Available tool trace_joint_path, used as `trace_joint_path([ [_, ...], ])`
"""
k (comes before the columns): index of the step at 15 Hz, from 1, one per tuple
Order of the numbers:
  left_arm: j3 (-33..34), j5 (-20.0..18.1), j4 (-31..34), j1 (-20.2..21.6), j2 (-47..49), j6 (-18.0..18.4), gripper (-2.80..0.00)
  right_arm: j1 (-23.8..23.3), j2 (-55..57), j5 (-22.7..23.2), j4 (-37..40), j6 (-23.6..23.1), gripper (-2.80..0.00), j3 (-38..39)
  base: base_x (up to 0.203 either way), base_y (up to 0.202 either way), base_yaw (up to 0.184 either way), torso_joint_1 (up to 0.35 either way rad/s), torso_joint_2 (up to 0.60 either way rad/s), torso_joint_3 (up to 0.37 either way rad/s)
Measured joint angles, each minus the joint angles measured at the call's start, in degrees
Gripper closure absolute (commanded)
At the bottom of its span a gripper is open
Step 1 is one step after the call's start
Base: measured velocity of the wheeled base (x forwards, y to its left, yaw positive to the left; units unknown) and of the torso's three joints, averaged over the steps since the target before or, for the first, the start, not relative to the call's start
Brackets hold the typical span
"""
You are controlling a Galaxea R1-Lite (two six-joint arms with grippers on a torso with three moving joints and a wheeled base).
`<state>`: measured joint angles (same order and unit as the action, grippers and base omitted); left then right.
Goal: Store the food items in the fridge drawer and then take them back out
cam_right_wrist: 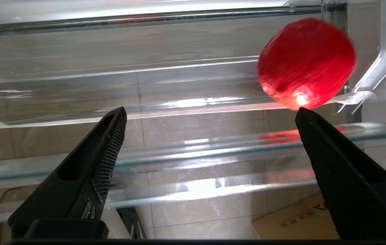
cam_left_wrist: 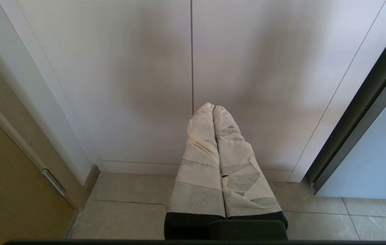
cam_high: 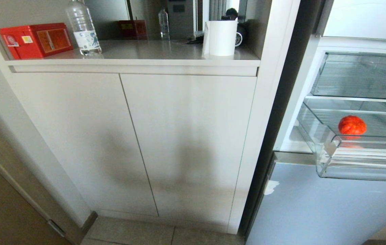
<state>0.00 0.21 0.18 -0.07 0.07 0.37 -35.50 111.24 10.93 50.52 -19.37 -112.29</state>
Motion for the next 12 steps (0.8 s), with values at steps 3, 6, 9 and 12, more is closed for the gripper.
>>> trace_joint_path([
  [3,0.0,0.01,0.0,-0.02,0.0,-0.02,0.0,-0.22,0.48,-0.11,0.41,-0.69,-2.8,0.02,0.0,0.0,0.0,0.0,0.0,0.0],
  [6,0.0,-0.02,0.0,-0.02,0.0,-0.01,0.0,-1.19,-0.29,-2.34,3.9,-2.26,-2.8,0.07,0.0,0.0,0.0,0.0,0.0,0.0],
  [9,0.0,0.0,0.0,-0.02,0.0,-0.01,0.0,-3.17,-1.67,-2.8,5.55,-3.11,-2.8,0.09,0.0,0.0,0.0,0.0,0.0,0.0],
  [12,0.0,0.01,0.0,-0.02,0.0,-0.01,0.0,-4.92,-2.69,-2.76,5.74,-4.42,-2.8,0.02,0.0,0.0,0.0,0.0,0.0,0.0],
])
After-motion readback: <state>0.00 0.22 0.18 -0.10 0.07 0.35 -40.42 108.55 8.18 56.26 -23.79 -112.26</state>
